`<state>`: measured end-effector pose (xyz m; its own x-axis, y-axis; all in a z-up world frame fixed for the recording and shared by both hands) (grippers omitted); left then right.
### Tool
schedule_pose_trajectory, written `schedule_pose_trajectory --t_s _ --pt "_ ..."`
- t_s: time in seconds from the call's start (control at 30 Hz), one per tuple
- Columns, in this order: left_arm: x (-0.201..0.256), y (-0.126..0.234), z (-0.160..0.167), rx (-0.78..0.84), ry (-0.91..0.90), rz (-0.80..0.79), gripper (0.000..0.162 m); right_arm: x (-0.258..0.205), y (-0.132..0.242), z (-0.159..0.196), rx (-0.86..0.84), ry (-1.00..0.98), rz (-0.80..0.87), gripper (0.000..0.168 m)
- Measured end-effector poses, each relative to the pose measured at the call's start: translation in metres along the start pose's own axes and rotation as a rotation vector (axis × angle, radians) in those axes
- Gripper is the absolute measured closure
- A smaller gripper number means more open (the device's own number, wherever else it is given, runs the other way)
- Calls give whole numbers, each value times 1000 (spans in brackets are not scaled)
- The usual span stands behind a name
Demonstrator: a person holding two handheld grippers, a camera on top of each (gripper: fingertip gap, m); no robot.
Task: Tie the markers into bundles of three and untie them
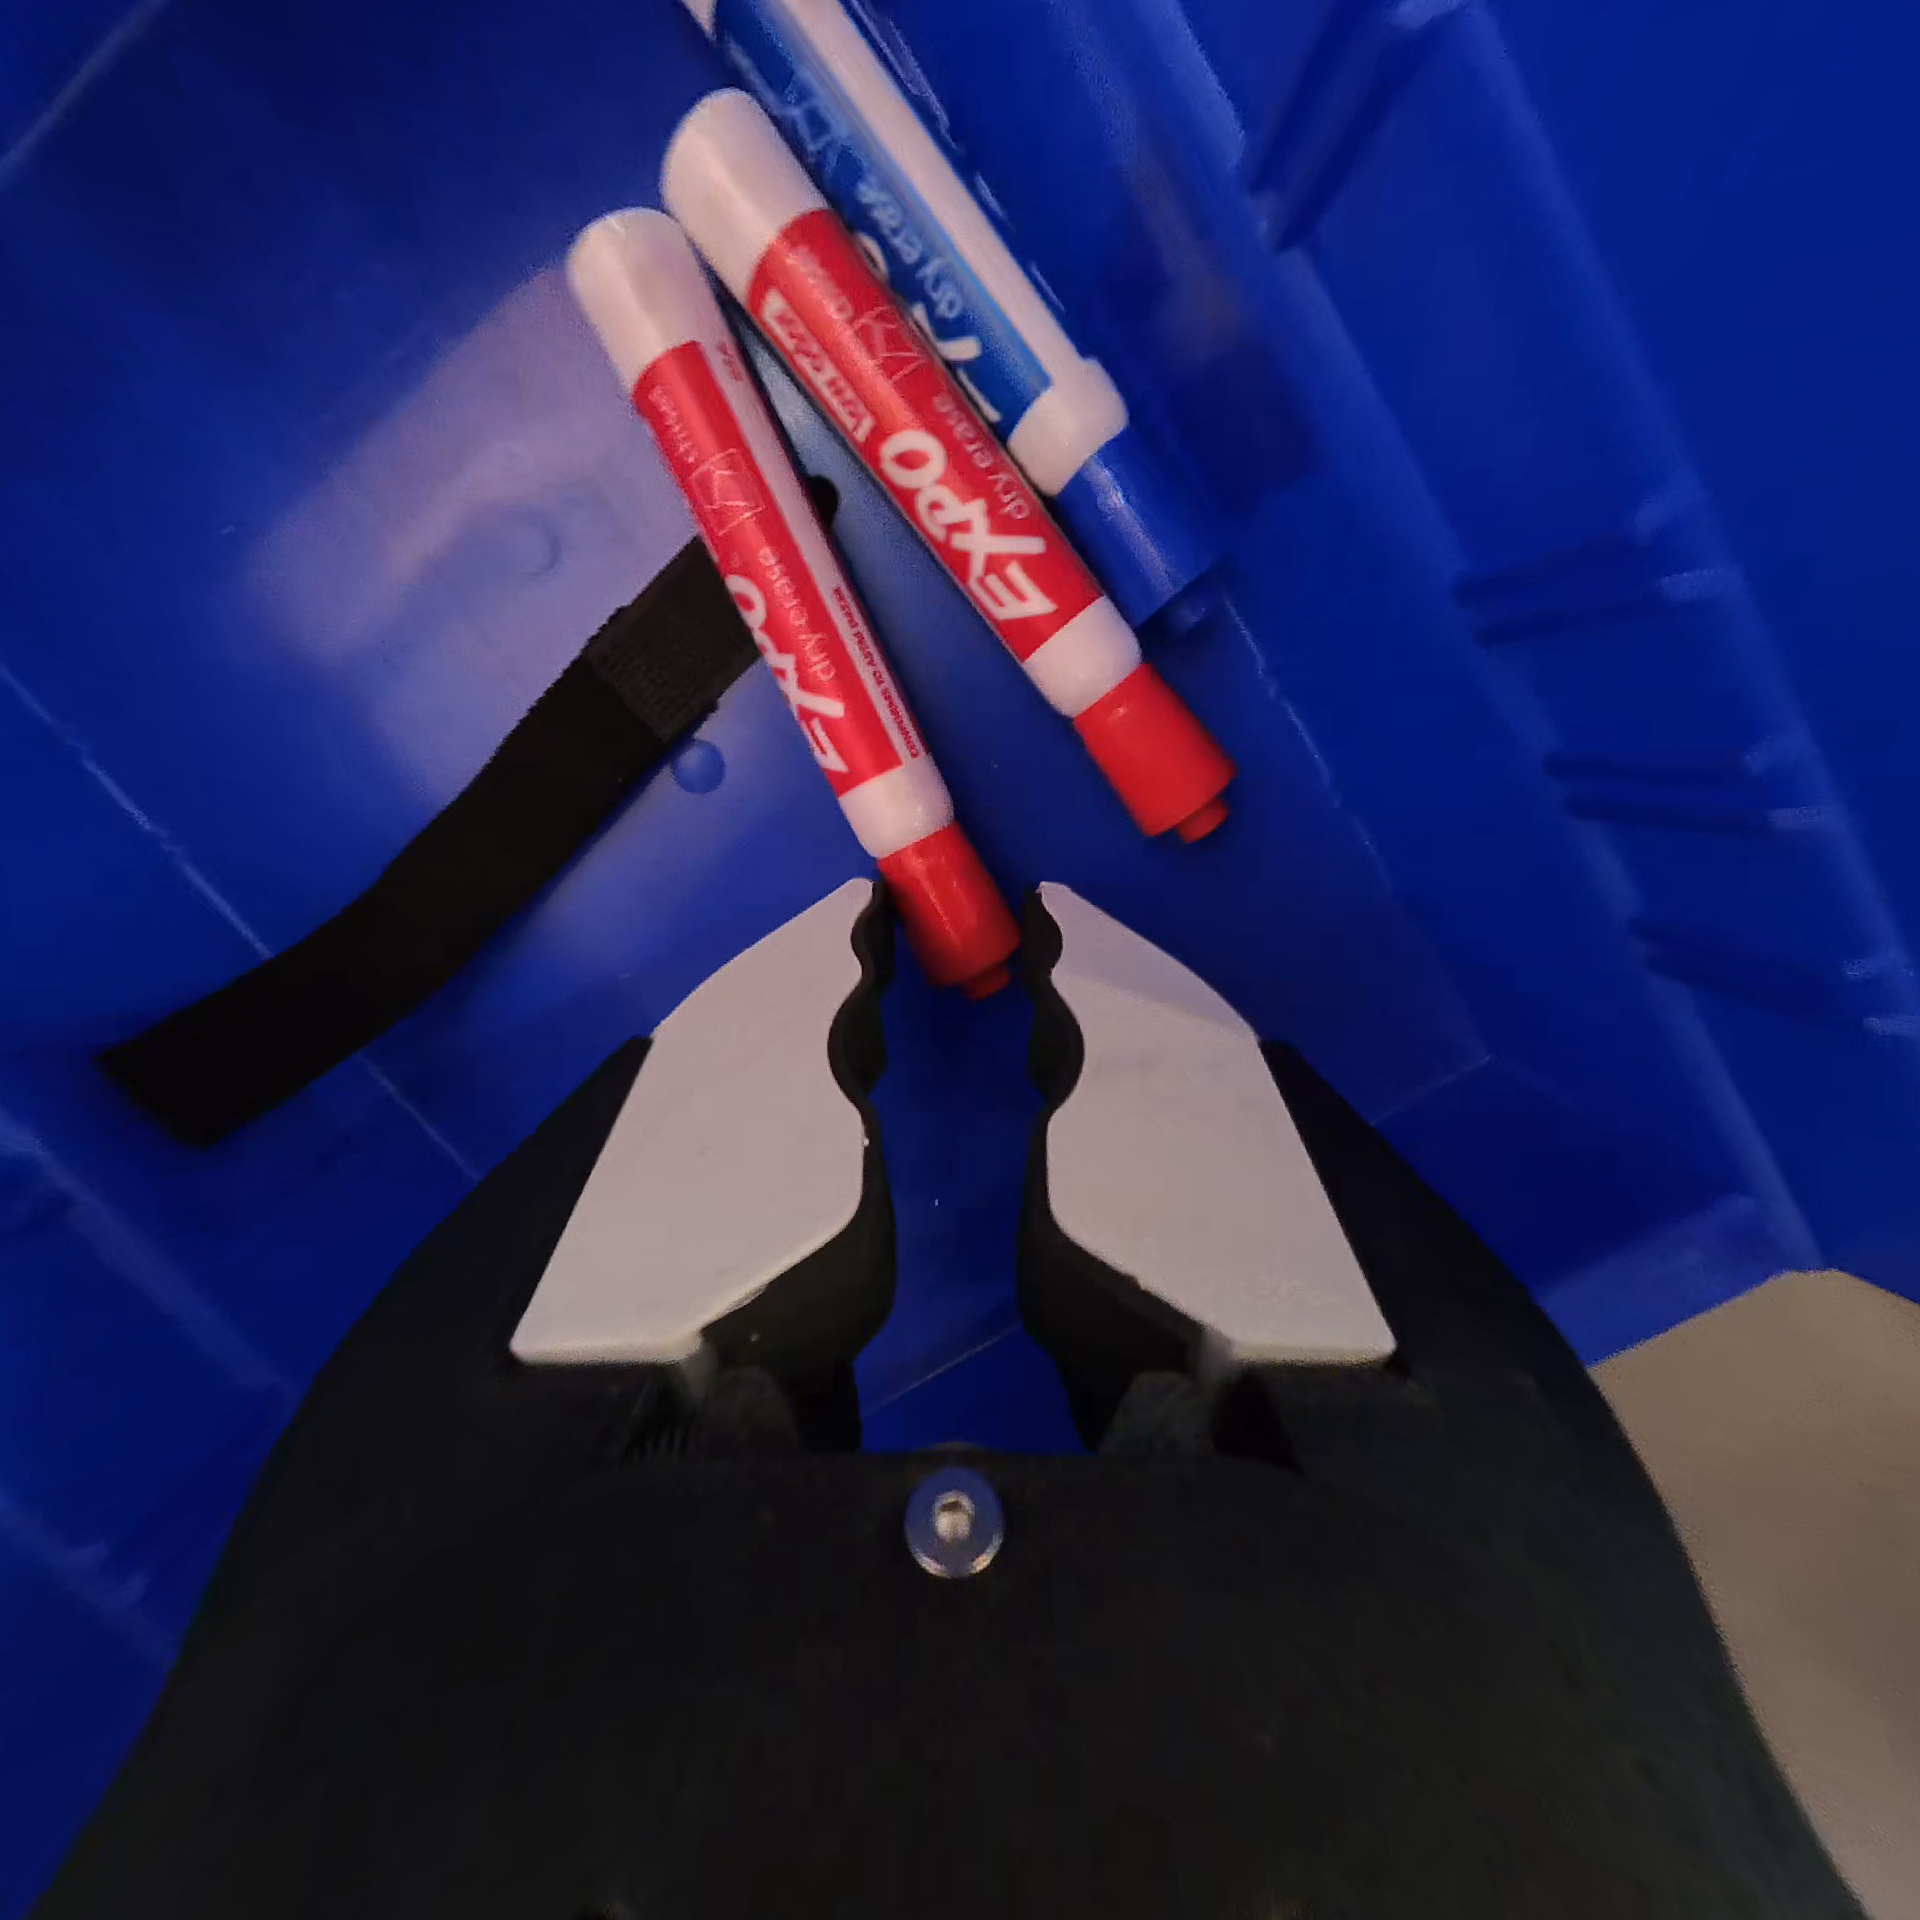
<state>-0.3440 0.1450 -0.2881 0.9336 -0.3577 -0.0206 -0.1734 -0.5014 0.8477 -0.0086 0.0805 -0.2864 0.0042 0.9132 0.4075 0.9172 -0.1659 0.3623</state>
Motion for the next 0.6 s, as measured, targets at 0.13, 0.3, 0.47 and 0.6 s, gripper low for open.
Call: schedule_pose_trajectory --t_s 0.13,0.3,0.47,0.6 --pt "2 39 -7 89 -20 -36 140 11 3 10 -44 19 65 134" --pt "33 123 -9 173 -144 -53 141 18 8 12 -28 1 84 134" --pt "95 191 1 186 -337 -35 141 14 6 12 -38 42 78 134" --pt "162 201 20 257 -407 114 141 14 8 11 -20 28 69 134"
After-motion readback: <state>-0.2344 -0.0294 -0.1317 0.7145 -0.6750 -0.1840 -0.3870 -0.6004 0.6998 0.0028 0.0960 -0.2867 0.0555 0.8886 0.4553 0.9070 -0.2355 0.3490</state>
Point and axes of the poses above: each gripper's, where its closed fingertips meet, y back along the fingers, z out of its underside, x = y × z across the jaws, the point moved 4 cm from there along y, back along the fingers, and after that the axes turned 13 degrees about x, right-handed, at the moved point
